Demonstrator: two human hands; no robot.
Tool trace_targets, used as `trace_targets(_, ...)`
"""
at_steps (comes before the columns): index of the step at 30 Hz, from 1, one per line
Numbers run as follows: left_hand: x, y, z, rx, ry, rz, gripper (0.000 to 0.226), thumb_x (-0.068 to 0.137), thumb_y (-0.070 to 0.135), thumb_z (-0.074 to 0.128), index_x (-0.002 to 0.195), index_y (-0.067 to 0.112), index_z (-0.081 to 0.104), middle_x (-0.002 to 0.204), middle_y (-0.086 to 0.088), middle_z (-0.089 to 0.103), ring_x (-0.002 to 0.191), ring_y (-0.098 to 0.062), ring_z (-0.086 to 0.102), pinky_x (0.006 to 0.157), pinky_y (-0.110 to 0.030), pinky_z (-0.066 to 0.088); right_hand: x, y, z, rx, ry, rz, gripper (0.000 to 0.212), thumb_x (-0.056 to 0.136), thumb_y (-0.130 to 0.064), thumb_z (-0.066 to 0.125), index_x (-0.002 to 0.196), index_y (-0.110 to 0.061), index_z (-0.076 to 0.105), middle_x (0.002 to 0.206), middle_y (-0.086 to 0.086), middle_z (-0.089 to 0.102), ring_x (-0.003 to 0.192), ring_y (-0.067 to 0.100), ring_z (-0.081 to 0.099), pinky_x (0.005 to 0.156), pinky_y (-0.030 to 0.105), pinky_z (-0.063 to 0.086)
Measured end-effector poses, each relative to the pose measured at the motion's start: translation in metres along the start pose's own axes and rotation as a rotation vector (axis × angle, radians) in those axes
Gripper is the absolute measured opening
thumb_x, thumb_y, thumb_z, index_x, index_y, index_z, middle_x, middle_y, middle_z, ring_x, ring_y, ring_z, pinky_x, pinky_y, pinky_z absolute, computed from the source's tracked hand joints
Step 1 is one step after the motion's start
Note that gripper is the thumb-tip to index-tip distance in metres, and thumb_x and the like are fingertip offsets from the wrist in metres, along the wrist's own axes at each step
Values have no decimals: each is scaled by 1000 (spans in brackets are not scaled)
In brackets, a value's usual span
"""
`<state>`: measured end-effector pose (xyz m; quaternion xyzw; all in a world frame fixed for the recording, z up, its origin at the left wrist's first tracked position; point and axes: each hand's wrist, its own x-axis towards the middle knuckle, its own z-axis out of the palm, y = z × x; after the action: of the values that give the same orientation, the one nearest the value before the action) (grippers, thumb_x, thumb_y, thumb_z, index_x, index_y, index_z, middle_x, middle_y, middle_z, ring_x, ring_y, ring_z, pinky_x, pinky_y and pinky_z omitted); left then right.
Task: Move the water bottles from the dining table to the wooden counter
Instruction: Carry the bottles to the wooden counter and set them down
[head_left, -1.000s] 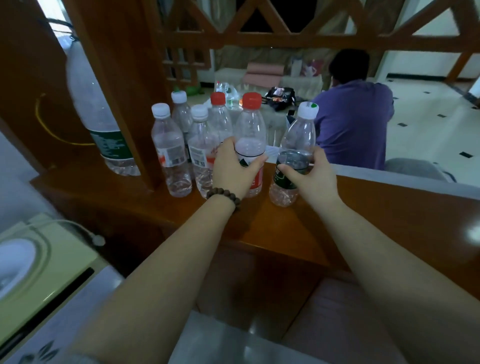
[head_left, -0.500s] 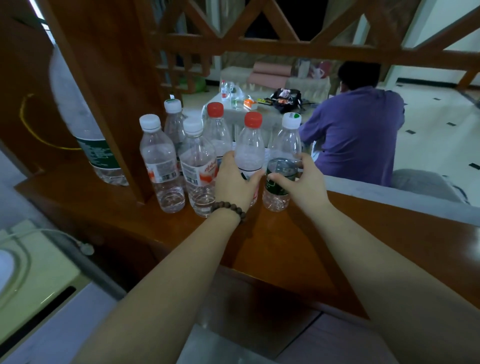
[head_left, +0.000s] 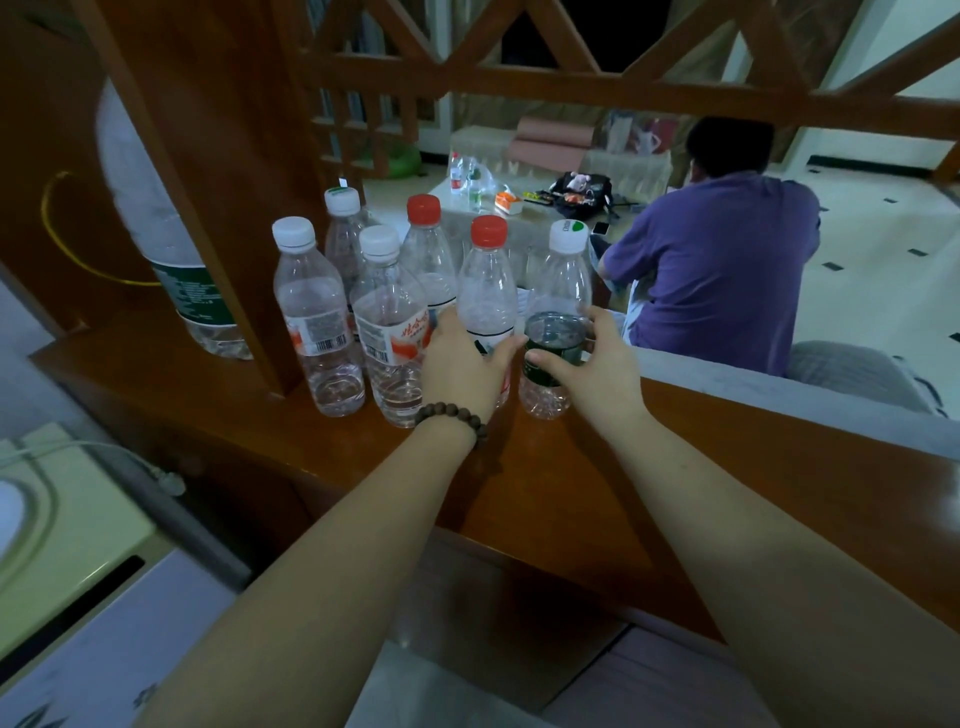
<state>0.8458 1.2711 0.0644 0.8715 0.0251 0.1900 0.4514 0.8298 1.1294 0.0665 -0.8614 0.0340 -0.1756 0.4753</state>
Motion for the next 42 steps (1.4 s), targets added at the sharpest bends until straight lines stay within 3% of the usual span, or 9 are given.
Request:
trace_targets(3,-2,-1,1,9,-12,-17,78,77,50,71,135,7,40,124,-9,58,110,-23,58,78,-23,45,-1,4,0,0,-13,9,80,69,-37,81,135,-14,43,130,4,58,120,17,54,99,34,48)
trace_targets(7,-10,-4,0,71,-29,-40,70,78,52,69,121,4,44,107,-10,60,97,-24,62,73,-29,52,-5,11,-2,-11,-49,49,85,71,-45,77,141,-16,37,137,4,53,125,20,51,100,34,44)
trace_targets(13,-40,-19,-6,149,-19,34,59,86,50,59,125,8,46,117,-8,59,107,-23,58,78,-26,45,-29,22,-9,-122,-62,83,82,85,-52,60,149,-13,26,150,9,38,138,24,36,109,37,33)
trace_targets(17,-66,-30,-11,286,-52,163,62,89,50,50,135,10,42,130,-8,52,122,-25,47,98,-36,42,-53,34,-16,-250,-53,44,78,89,-56,50,149,-14,26,153,9,33,143,25,26,116,43,26)
trace_targets(20,-80,-32,-8,420,-140,236,73,87,58,41,144,12,35,147,-10,38,139,-27,29,114,-44,25,-73,42,-26,-357,-47,20,74,91,-58,44,149,-15,26,155,10,30,146,25,18,118,47,19)
trace_targets(26,-109,-18,5,499,-302,371,77,89,65,29,152,22,15,159,-4,15,147,-23,4,117,-47,9,-112,48,-59,-555,-13,83,71,92,-62,33,150,-21,25,159,5,21,149,22,8,120,49,7)
trace_targets(30,-129,-1,17,488,-395,446,76,90,66,25,152,25,9,160,-1,8,147,-19,-1,118,-45,4,-152,52,-85,-638,63,149,71,92,-63,29,150,-22,25,160,5,19,149,22,4,119,49,5)
trace_targets(34,-162,16,24,409,-495,551,75,90,65,26,152,25,11,160,-1,13,147,-19,3,118,-43,4,-206,55,-107,-709,203,264,69,93,-61,31,150,-21,26,159,5,20,149,22,4,119,49,4)
trace_targets(42,-260,32,22,313,-745,828,74,91,63,29,151,23,16,158,-2,19,147,-20,7,118,-47,9,-356,60,-128,-779,469,658,67,93,-60,32,148,-22,31,157,3,26,149,21,8,118,46,2)
